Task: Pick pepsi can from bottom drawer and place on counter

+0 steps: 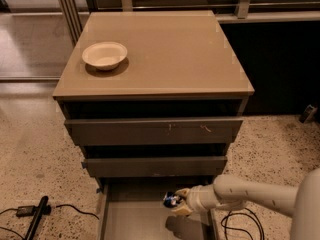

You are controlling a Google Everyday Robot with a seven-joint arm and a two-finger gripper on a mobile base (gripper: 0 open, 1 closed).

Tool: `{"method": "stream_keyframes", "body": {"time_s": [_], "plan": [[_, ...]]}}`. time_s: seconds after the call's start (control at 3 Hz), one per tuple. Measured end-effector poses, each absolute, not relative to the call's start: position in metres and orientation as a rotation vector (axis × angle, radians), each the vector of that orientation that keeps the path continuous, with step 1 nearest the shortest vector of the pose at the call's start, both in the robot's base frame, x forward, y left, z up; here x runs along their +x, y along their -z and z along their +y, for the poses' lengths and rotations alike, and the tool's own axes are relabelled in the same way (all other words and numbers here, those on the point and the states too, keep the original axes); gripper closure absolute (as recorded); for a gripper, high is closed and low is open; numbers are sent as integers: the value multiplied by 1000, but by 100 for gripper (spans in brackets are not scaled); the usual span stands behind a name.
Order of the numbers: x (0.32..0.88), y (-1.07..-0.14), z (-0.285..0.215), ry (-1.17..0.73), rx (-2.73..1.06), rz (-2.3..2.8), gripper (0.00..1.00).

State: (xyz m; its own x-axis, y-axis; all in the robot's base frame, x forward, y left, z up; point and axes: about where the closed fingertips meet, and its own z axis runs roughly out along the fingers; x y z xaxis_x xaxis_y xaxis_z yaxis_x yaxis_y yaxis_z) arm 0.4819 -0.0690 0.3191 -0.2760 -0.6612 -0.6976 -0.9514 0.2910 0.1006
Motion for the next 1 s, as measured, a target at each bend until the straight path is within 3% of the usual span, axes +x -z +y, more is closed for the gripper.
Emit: {"method": "stream_keyframes", "body": {"time_s": [0.33,1.0], "plan": [[509,-386,-98,-618,-1431,2031,100],[509,-412,-103,-619,-1433,1974,100]]}}
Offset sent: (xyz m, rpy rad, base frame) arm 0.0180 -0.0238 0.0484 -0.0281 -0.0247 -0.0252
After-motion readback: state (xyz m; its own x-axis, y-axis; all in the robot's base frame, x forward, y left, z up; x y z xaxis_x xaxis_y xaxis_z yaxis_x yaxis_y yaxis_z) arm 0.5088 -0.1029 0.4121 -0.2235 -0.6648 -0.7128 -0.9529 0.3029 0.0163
